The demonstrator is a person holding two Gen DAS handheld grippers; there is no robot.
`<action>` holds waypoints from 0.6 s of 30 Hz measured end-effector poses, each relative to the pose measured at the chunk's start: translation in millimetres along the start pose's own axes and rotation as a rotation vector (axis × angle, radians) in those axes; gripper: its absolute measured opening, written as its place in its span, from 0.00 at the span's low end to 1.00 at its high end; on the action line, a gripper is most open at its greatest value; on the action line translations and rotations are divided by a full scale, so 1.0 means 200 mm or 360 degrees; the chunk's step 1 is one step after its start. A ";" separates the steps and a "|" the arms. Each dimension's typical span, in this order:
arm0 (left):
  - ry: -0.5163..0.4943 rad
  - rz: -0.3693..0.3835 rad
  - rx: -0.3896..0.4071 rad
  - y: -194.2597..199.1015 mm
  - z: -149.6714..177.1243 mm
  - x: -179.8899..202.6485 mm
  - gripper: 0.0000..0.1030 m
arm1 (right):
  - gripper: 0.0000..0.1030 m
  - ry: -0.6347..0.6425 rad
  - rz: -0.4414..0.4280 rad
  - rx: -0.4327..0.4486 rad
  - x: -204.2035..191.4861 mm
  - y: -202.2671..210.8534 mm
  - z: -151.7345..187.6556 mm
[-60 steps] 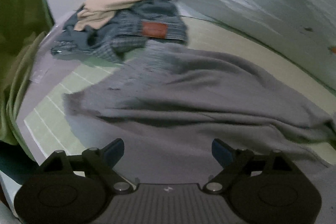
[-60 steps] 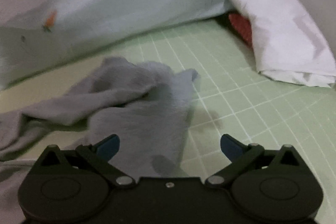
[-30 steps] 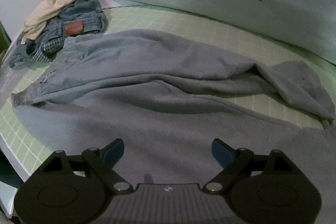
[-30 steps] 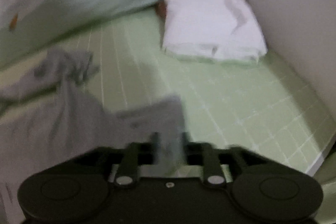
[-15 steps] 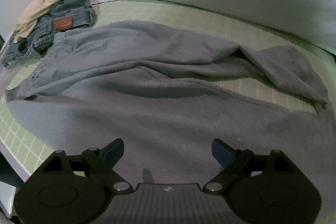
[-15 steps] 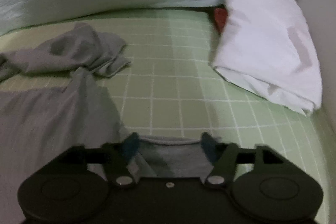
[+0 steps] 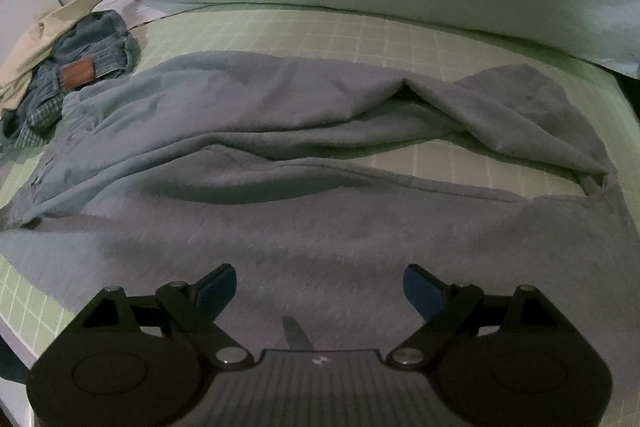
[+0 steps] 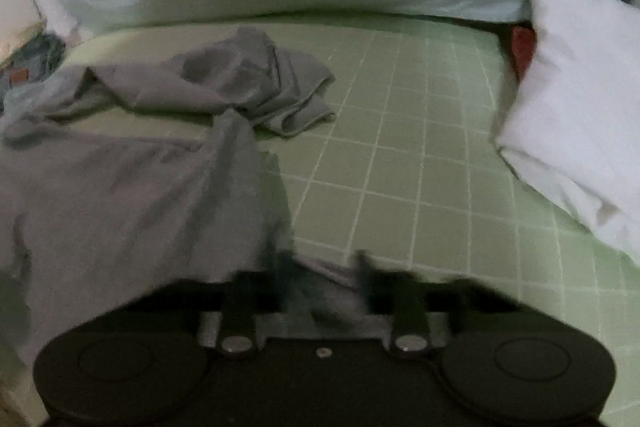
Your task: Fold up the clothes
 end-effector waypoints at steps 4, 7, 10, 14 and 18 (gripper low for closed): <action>0.0006 0.0002 -0.0005 -0.02 -0.03 0.02 0.88 | 0.00 -0.0003 0.0200 0.0026 0.06 0.04 0.04; -0.0010 0.0001 -0.0007 -0.03 -0.04 0.04 0.88 | 0.00 -0.0246 0.0517 0.0072 0.21 0.13 0.09; -0.0009 -0.0011 -0.0018 -0.04 -0.06 0.04 0.88 | 0.00 -0.0339 0.0932 -0.0039 0.34 0.17 0.16; -0.0003 -0.0014 -0.0043 -0.08 -0.08 0.06 0.88 | 0.03 -0.0434 0.0970 -0.0060 0.41 0.22 0.19; -0.0042 0.0004 -0.0054 -0.09 -0.10 0.09 0.88 | 0.49 -0.0594 0.0669 0.0102 0.38 0.22 0.13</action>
Point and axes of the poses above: each gripper's, at about its wrist camera, not at the fingertips, and y roughly against the way its jaws point, x to its right, z to its underside, the point moved 2 cm from there along -y, roughly the way its jaws point, and after that the axes turned 1 degree about z, right-handed, at the moved point
